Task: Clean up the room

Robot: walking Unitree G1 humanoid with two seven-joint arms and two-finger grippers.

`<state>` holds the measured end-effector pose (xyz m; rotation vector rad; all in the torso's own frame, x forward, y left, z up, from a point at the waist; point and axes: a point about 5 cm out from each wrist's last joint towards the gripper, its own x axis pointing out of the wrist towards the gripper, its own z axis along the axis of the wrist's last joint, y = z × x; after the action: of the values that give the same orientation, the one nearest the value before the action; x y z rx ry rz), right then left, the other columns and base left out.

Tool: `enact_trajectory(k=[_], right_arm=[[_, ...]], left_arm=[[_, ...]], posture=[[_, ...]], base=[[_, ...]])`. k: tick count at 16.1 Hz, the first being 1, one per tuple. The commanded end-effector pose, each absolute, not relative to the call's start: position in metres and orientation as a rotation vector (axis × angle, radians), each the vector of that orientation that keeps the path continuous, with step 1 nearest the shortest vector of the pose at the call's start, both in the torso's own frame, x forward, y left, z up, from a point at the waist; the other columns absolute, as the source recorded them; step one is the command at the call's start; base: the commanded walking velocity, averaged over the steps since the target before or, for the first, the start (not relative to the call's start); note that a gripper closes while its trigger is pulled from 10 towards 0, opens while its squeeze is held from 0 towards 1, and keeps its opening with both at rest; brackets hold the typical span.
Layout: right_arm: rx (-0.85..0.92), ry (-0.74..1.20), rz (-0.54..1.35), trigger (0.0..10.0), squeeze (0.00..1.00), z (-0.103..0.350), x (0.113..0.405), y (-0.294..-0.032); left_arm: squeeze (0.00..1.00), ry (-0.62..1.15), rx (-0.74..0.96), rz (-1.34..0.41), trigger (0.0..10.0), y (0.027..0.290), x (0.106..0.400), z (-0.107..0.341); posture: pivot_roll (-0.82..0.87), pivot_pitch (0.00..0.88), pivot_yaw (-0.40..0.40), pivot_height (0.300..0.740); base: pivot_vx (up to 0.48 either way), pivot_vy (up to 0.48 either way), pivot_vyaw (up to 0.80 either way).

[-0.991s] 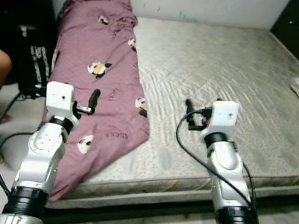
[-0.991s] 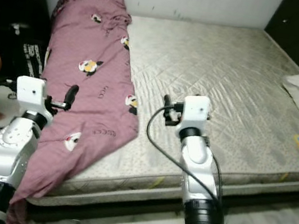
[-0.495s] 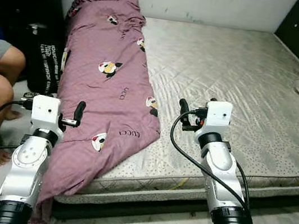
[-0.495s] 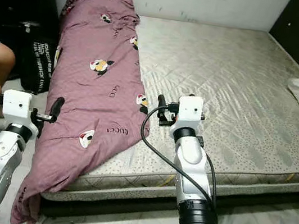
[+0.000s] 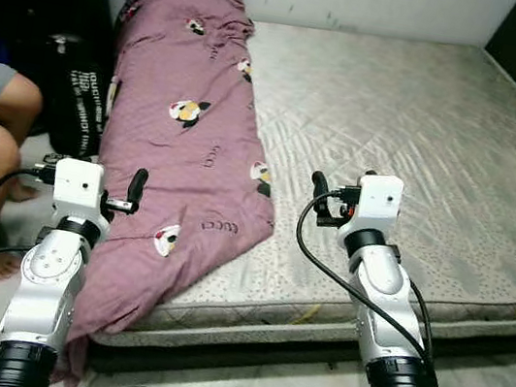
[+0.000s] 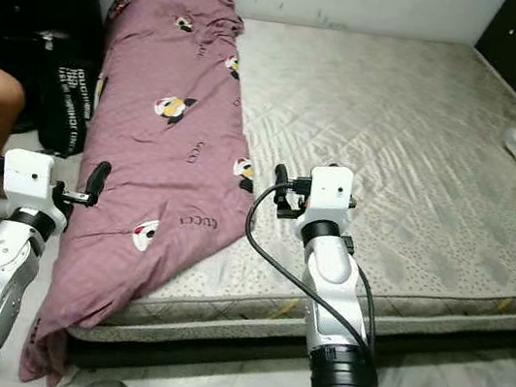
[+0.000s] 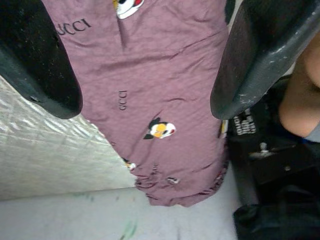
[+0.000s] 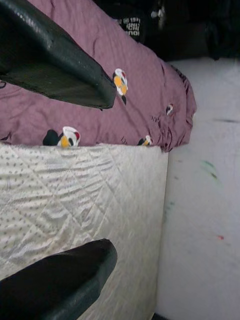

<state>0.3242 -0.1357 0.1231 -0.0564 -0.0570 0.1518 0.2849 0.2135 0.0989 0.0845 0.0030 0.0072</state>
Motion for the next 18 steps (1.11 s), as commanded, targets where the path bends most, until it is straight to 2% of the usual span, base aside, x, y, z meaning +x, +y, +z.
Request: enact_trajectory(k=[1, 6, 8, 13, 18], right_arm=[[-0.045, -0.068, 0.132, 10.0, 0.00, 0.1277, 0.3252, -0.1387], [-0.049, -0.068, 0.129, 10.0, 0.00, 0.1277, 0.3247, -0.1393], [-0.049, -0.066, 0.127, 10.0, 0.00, 0.1277, 0.3250, -0.1395], [-0.047, -0.068, 0.125, 10.0, 0.00, 0.1281, 0.3255, -0.1394], [-0.048, -0.069, 0.123, 10.0, 0.00, 0.1284, 0.3253, -0.1395]], left_arm=[[0.00, 0.018, 0.085, -0.001, 10.0, 0.2139, 0.2851, 0.0964], [0.00, -0.004, 0.085, 0.000, 10.0, 0.2146, 0.2868, 0.1001], [0.00, -0.012, 0.092, -0.003, 10.0, 0.2139, 0.2865, 0.1007], [0.00, -0.008, 0.089, -0.029, 10.0, 0.2123, 0.2863, 0.1000], [0.00, -0.002, 0.080, -0.034, 10.0, 0.2115, 0.2863, 0.0993]], posture=[[0.03, 0.035, -0.036, 0.740], [0.03, 0.037, -0.036, 0.740], [0.03, 0.037, -0.037, 0.740], [0.03, 0.037, -0.036, 0.740], [0.03, 0.037, -0.036, 0.740]], base=[[0.000, 0.476, -0.76], [0.000, 0.434, 0.00], [0.000, 0.000, 0.00], [0.000, 0.000, -0.61], [0.000, 0.000, 0.00]])
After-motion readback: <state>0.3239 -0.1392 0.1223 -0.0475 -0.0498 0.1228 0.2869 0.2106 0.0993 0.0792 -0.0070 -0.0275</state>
